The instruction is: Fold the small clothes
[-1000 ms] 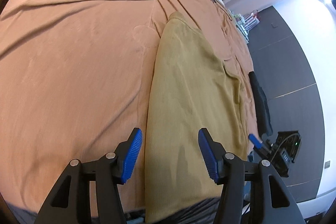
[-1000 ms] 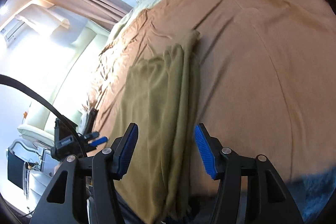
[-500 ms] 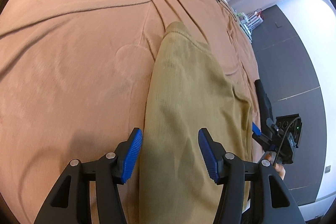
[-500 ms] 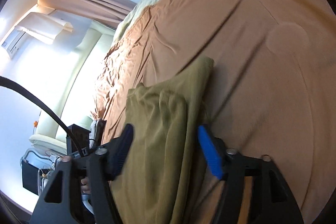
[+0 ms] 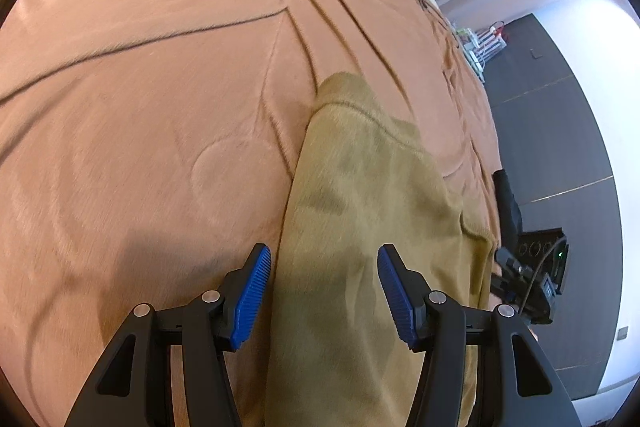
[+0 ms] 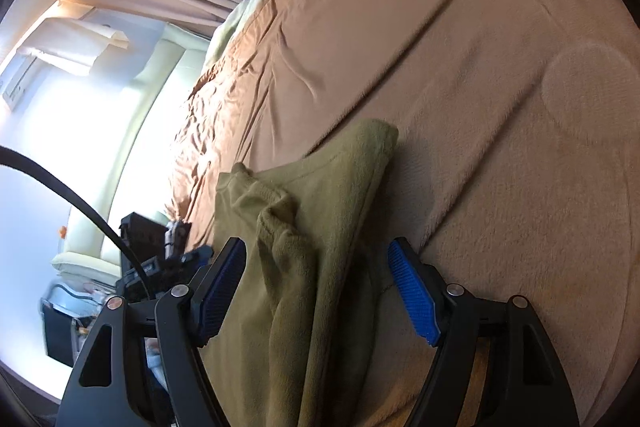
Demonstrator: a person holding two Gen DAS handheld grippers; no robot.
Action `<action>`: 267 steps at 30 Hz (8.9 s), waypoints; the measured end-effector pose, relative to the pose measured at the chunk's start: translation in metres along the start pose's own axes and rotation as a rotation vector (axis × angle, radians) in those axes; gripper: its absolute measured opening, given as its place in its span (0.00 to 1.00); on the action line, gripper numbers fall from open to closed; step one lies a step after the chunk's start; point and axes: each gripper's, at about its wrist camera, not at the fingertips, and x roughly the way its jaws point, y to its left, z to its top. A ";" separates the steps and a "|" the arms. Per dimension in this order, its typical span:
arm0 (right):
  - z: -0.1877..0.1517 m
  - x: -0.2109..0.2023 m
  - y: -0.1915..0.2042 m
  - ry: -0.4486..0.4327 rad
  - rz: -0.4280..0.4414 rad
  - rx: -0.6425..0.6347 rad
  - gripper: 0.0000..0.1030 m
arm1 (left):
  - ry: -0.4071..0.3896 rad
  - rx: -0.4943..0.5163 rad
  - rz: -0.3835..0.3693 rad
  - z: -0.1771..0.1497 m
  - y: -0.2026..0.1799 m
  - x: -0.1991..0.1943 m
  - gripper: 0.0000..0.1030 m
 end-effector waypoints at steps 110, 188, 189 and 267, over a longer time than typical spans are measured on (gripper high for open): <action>-0.264 -0.342 0.218 -0.528 -0.262 -0.600 0.13 | -0.360 0.593 -0.424 -0.134 -0.343 -0.236 0.05; -0.167 -0.238 0.181 -0.369 -0.855 -0.142 0.48 | 0.176 0.439 -0.124 0.047 -0.433 0.303 0.47; -0.172 -0.242 0.186 -0.372 -0.852 -0.139 0.48 | 0.169 0.438 -0.115 0.046 -0.431 0.301 0.49; -0.458 -0.228 0.511 -0.515 -0.901 -0.259 1.00 | -0.355 0.717 0.005 -0.117 -0.307 -0.246 1.00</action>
